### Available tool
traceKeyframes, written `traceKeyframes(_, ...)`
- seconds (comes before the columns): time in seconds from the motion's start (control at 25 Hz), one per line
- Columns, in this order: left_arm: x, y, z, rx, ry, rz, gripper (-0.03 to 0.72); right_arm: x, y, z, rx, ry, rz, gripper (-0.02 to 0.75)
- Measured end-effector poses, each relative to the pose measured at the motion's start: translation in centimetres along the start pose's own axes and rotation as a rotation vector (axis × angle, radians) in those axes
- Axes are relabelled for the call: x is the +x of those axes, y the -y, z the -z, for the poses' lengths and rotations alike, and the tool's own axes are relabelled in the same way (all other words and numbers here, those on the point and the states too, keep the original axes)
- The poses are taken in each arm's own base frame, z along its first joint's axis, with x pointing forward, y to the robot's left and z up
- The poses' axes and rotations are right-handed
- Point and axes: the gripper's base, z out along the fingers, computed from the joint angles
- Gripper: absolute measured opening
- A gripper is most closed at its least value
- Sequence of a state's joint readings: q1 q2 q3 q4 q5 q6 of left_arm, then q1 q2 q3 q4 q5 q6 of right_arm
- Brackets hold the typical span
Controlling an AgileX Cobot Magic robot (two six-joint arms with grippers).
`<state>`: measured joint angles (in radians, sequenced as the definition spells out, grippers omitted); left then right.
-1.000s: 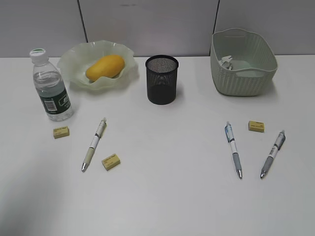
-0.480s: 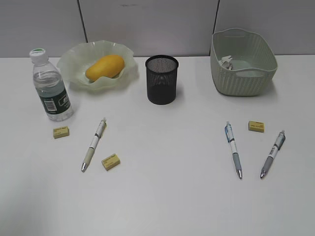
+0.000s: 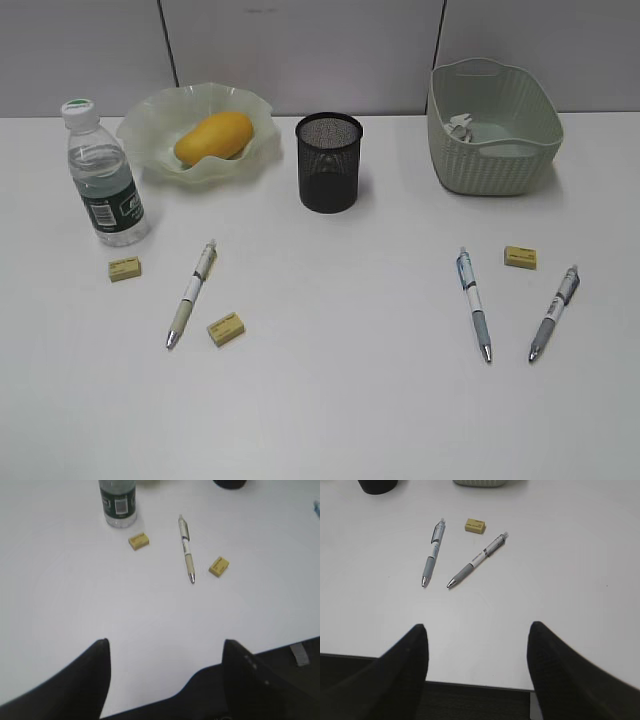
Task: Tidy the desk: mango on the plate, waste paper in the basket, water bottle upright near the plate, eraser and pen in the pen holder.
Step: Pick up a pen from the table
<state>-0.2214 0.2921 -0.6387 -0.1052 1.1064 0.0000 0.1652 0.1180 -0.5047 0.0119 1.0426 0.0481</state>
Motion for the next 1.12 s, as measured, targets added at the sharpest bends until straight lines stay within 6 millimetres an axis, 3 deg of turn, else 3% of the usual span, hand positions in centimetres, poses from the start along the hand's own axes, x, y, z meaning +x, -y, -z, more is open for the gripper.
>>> traceKeyframes(0.28, 2.1, -0.4, 2.3, -0.048, 0.109, -0.036, 0.519, 0.0, 0.0, 0.0, 0.0, 0.0, 0.0, 0.495)
traceKeyframes(0.48, 3.3, -0.7, 0.8, -0.063, 0.057, -0.037, 0.519, 0.0, 0.0, 0.0, 0.0, 0.0, -0.001, 0.495)
traceKeyframes(0.68, 3.2, -0.8, -0.1, -0.064, 0.093, -0.038, 0.519, 0.0, 0.0, 0.0, 0.0, 0.0, -0.001, 0.495)
traceKeyframes(1.12, 3.3, -0.3, -0.2, -0.013, 0.091, -0.092, 0.519, -0.1, 0.0, -0.1, 0.002, -0.008, 0.0, 0.495)
